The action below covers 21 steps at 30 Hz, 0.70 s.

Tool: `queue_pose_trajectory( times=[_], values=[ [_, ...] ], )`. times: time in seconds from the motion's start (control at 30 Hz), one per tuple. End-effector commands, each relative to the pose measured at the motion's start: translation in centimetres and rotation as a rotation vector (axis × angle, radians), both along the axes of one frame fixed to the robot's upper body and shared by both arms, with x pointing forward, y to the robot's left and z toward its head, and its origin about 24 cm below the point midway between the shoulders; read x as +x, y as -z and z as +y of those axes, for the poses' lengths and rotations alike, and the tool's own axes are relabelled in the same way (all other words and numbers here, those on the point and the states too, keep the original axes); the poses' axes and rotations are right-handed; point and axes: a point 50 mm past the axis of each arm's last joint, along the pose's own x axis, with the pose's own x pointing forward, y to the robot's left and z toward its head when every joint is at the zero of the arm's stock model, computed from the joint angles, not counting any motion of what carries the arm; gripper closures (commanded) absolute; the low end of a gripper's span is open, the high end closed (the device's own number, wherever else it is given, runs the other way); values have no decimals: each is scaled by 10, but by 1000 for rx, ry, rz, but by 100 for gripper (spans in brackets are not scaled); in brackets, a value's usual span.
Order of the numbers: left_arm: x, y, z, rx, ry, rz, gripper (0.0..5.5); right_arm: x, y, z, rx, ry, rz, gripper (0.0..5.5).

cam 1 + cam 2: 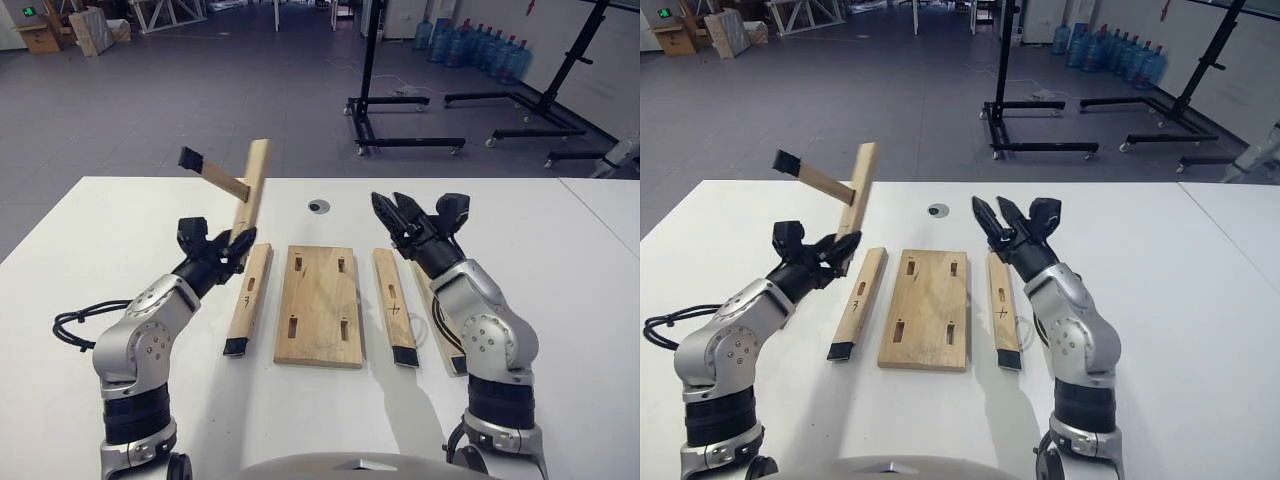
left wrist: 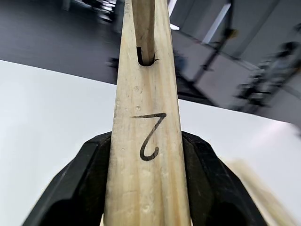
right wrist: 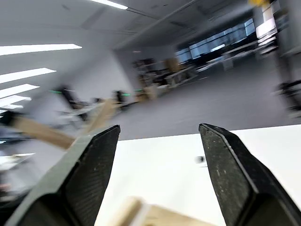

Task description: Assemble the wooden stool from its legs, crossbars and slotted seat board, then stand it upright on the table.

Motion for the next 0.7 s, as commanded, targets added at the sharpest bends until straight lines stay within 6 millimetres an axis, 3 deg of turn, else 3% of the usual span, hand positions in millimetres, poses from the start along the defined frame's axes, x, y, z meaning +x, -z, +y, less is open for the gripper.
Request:
queue_pose_trajectory(
  times=[0.03, 0.17, 0.3, 0.53, 0.7],
  values=[
    [-4, 9, 14, -119, 207, 16, 348, -9, -17, 5, 208, -317, -28, 210],
    [-4, 1, 18, -213, 362, -23, 348, -18, -17, 5, 373, -480, 2, 134],
    [-7, -8, 7, -242, 449, -64, 348, -12, -4, 12, 362, -474, 57, 48],
    [-15, -8, -12, -321, 531, -48, 348, 5, 9, 28, 318, -425, 124, 45],
    [-20, -18, -21, -394, 590, -68, 348, 4, 3, 30, 355, -476, 93, 45]
  ],
)
